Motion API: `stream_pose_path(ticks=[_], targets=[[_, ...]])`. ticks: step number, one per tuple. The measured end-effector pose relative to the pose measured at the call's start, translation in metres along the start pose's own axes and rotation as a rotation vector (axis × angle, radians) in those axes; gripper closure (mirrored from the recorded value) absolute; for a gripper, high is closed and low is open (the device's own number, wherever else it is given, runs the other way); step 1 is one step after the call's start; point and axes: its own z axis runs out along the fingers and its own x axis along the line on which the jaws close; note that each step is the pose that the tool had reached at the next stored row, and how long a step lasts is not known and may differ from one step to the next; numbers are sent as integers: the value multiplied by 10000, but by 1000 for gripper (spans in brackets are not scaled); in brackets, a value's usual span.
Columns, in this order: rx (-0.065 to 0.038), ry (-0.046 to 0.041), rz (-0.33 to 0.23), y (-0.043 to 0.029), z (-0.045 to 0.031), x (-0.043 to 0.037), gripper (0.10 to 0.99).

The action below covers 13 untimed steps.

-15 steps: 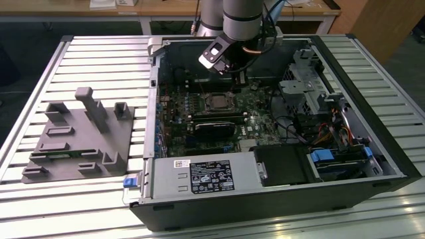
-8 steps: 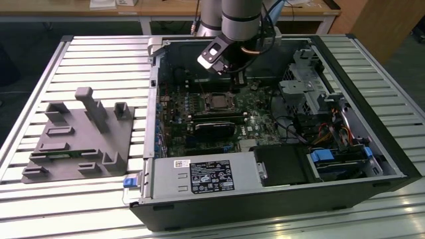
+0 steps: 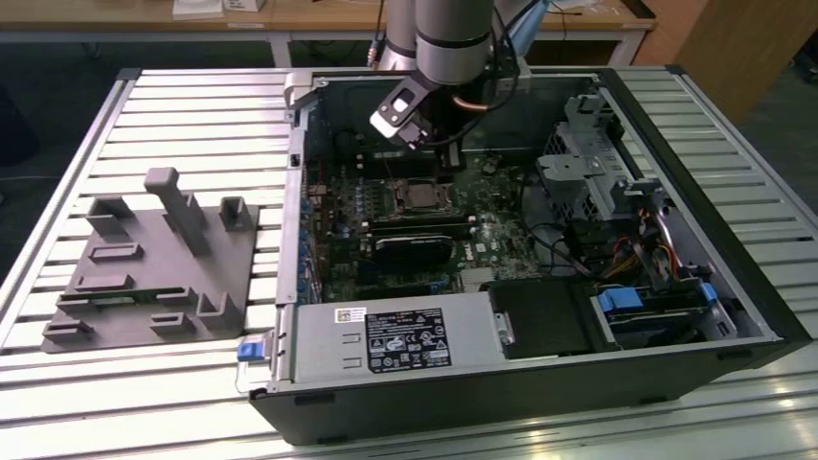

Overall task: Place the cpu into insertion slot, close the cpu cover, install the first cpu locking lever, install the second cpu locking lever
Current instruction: 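Close the cpu cover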

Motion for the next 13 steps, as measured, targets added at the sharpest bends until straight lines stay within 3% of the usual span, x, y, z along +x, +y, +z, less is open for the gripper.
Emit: stream_pose_path(ticks=[13], targets=[[47,-2,1,-211,72,-10,980]])
